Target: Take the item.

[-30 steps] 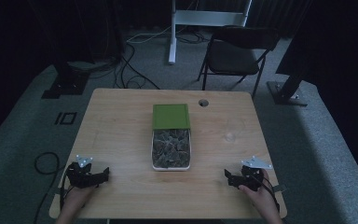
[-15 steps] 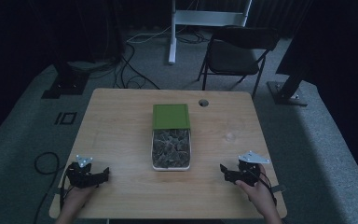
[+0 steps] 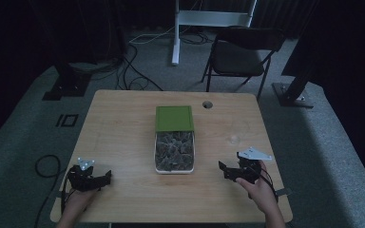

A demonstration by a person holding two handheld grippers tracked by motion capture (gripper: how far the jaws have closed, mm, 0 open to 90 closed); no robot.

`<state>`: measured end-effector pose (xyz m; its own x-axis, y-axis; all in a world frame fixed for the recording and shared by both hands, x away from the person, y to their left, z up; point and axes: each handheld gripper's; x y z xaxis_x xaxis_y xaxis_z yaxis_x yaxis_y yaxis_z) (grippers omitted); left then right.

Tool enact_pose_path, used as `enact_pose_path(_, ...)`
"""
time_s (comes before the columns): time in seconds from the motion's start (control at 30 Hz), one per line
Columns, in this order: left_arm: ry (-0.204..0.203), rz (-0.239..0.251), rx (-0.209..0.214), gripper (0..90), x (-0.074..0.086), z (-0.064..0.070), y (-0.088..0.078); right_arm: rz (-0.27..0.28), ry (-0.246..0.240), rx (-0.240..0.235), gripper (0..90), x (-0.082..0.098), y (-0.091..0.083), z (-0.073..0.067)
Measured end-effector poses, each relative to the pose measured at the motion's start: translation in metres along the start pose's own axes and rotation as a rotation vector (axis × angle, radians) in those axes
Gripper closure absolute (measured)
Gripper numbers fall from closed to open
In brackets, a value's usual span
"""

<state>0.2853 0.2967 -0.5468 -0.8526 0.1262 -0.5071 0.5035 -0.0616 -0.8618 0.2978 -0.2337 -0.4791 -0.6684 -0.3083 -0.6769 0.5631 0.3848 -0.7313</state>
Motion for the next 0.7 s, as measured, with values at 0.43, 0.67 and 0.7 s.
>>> enact_pose_path(0.43, 0.000, 0.000, 0.000, 2.2, 0.000, 0.000, 0.000, 0.039, -0.055, -0.018, 13.3, -0.024, -0.007, -0.012)
enact_pose_path(0.67, 0.000, 0.000, 0.000, 2.2, 0.000, 0.000, 0.000, 0.058, -0.080, -0.040, 13.3, -0.035, -0.008, -0.022)
enact_pose_path(0.7, 0.000, 0.000, 0.000, 2.2, 0.000, 0.000, 0.000, 0.058, -0.080, -0.040, 13.3, -0.035, -0.008, -0.022)
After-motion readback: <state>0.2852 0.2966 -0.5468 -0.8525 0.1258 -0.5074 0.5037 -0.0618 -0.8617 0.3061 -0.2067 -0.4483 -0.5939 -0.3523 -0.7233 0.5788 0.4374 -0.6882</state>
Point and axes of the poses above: each handheld gripper's, and its own axes: y roughly forward along the jaws, x roughly out of its underside, z roughly to its right, and after that the axes turned 13 degrees about -z, right-handed
